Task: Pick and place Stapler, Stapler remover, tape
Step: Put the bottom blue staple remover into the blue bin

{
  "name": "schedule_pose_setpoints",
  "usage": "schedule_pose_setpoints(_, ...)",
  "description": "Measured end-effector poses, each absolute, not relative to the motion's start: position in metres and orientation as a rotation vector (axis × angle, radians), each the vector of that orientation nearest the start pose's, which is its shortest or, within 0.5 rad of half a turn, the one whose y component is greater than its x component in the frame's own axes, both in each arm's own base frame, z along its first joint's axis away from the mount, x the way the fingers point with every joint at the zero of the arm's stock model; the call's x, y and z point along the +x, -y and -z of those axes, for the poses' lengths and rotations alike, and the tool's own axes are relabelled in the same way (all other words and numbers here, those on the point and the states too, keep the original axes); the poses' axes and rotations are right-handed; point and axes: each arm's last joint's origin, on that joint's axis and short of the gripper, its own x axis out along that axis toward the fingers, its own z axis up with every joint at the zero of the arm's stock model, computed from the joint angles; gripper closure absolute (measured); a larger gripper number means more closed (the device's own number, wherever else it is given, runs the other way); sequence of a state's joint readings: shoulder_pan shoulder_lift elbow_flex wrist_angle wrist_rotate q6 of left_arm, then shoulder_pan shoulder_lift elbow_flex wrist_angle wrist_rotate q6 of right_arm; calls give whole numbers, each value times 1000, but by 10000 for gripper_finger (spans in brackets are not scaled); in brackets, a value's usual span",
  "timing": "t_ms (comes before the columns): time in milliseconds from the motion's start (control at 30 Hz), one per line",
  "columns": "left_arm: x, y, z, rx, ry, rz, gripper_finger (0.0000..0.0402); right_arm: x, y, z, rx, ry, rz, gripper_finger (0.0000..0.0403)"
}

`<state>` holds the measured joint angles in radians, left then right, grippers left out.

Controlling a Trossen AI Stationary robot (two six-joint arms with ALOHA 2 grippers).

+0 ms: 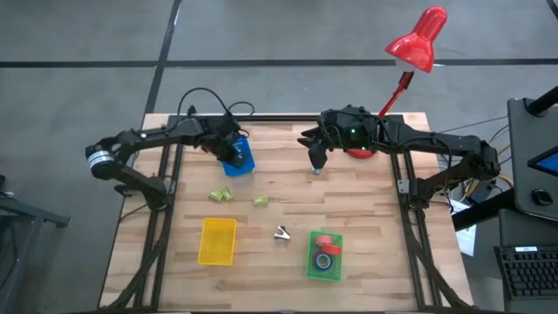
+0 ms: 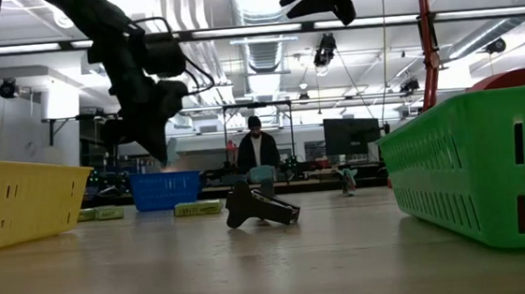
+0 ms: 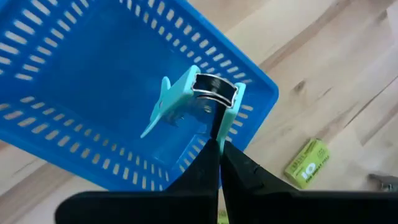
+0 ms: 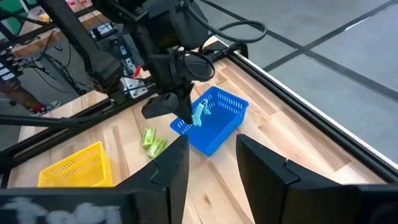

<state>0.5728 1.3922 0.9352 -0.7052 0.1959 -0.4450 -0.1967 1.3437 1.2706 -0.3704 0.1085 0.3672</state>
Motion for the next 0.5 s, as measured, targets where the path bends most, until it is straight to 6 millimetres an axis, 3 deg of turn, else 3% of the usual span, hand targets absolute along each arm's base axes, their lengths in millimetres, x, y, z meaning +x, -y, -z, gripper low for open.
schedule_pose_setpoints(267, 219, -139, -219, -820, -988, -617, 385, 289, 62, -341, 467, -420, 441, 277)
schedule_pose_setpoints(500, 218, -140, -219, -842, -981, -625, 355, 286, 62, -310, 624, -476, 503, 268)
